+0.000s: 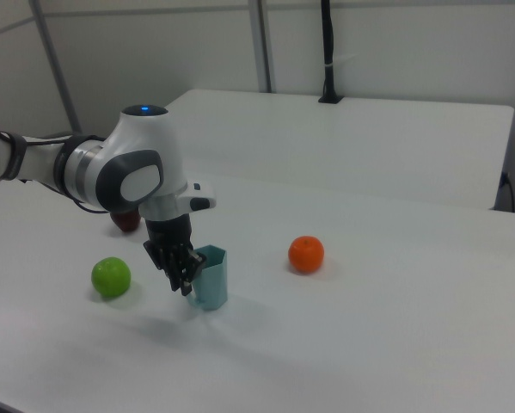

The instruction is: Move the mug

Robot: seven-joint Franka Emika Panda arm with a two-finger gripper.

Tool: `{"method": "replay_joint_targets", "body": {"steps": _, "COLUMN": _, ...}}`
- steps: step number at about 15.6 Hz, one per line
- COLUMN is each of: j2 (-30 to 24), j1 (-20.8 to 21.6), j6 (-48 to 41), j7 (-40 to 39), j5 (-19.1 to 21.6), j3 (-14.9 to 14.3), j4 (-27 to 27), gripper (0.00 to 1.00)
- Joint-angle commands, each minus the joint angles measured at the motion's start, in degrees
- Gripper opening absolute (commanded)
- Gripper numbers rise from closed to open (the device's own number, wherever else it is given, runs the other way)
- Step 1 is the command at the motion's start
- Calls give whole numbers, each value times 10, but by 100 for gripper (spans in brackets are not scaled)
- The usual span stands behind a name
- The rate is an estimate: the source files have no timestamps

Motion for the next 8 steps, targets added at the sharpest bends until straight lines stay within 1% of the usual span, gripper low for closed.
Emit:
{"method": "replay_joint_targets", "body": {"steps": 1, "j2": -22, "j1": 0, "j6": 13, "j7": 16, "j5": -13, "j3": 0, "j4": -23, "gripper": 67}}
{"method": "replay_joint_targets", "body": {"steps": 2, "j2": -22, "j1": -1, "j6": 13, "j7": 16, "j5": -13, "j3": 0, "j4": -23, "gripper": 88}}
{"method": "replay_joint_targets", "body": {"steps": 3, "j2": -23, "j1": -1, "j6": 13, "j7": 16, "j5": -13, "j3": 0, "j4": -22, "gripper": 100}}
{"method": "replay_joint_targets", "body": {"steps": 6, "j2": -35, "j1": -6, "j6": 7, "j7": 16, "j5": -13, "j3": 0, "j4": -14, "gripper": 100}}
{"method": "replay_joint_targets", "body": {"steps": 8, "j2": -40, "j1": -8, "j6": -23, "j7": 16, "j5": -13, "j3": 0, "j4": 20, "gripper": 100}}
